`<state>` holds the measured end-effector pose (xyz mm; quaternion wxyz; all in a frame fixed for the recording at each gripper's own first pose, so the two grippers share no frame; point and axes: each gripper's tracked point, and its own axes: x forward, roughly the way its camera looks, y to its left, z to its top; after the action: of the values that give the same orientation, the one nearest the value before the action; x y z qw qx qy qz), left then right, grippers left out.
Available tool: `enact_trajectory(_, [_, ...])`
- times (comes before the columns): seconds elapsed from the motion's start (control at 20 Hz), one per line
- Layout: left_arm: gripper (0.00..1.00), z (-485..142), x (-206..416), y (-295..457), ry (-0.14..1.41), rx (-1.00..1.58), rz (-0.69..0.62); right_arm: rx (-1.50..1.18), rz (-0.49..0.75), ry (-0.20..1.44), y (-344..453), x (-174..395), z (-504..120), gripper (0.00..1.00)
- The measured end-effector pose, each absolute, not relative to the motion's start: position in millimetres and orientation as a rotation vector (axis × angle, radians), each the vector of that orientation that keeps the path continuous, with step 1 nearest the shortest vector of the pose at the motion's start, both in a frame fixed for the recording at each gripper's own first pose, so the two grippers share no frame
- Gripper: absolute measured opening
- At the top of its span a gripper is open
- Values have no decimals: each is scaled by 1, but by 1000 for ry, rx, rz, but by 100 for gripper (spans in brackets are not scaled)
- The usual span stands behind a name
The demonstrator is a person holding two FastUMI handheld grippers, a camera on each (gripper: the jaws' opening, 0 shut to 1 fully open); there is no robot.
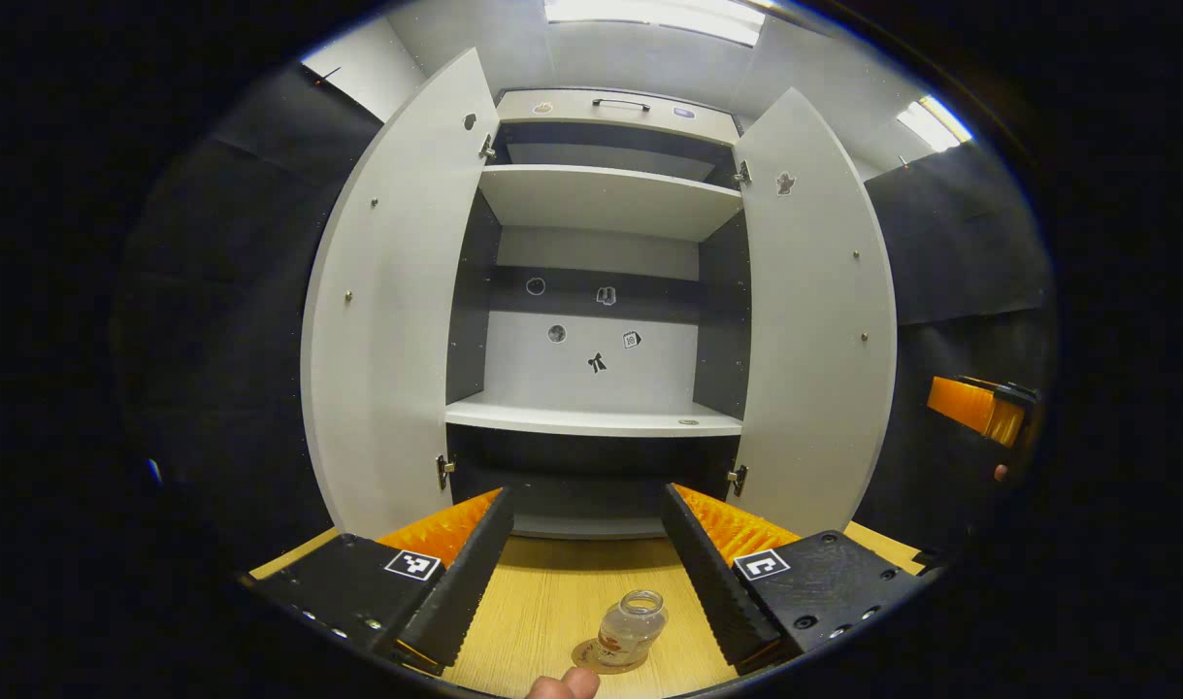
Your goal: Grasp the bottle in the cabinet with the left hand and place it on the coaster, then close the right door with the right hand and the left door with the left hand.
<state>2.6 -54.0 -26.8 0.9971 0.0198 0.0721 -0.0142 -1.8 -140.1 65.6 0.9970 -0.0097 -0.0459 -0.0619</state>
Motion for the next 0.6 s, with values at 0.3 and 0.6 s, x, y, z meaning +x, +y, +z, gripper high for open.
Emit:
enact_trajectory(0.3, [94, -27, -8, -53, 147, 41, -32, -11, -133, -124, -180, 34, 124, 99])
enact_trajectory(0.6, [94, -26, -12, -50, 134, 30, -18, -10, -112, -144, -193, 81, 156, 99])
